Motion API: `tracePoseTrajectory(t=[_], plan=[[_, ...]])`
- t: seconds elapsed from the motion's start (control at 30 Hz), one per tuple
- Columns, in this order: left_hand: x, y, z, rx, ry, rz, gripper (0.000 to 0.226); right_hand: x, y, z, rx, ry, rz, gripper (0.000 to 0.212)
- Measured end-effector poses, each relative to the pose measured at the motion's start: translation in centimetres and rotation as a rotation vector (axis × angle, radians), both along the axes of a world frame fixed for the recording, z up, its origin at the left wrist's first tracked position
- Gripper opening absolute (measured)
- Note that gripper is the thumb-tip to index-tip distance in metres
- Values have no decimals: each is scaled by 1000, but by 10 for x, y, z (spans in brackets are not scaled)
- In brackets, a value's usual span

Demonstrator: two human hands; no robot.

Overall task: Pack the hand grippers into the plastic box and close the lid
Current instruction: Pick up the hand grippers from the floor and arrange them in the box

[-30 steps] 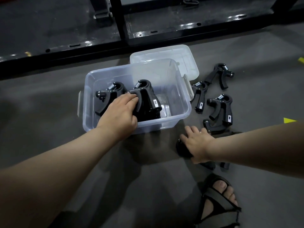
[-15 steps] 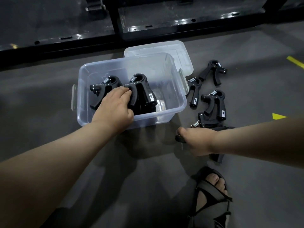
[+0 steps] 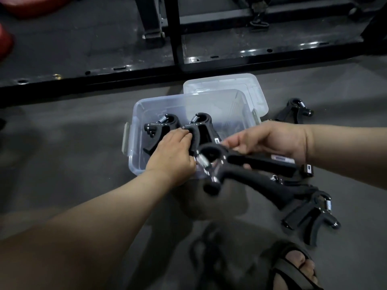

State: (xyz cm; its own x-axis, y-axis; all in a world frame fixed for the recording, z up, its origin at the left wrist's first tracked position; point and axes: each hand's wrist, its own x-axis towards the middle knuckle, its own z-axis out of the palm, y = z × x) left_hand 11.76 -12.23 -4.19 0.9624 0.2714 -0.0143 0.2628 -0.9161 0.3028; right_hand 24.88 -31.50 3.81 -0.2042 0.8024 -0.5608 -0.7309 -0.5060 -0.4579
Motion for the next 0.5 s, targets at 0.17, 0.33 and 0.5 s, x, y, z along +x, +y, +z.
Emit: tracePoseTrajectory(t=[0.17, 0.33, 0.5], plan=[[-2, 1, -2, 23, 34, -10, 73, 3, 28, 3, -96, -107, -322, 29], [-9, 11, -6, 54, -58, 98, 60, 10, 66, -13, -154, -333, -464, 23], [-18, 50, -5, 135, -161, 255, 47, 0, 103, -23, -188, -501, -507, 22]])
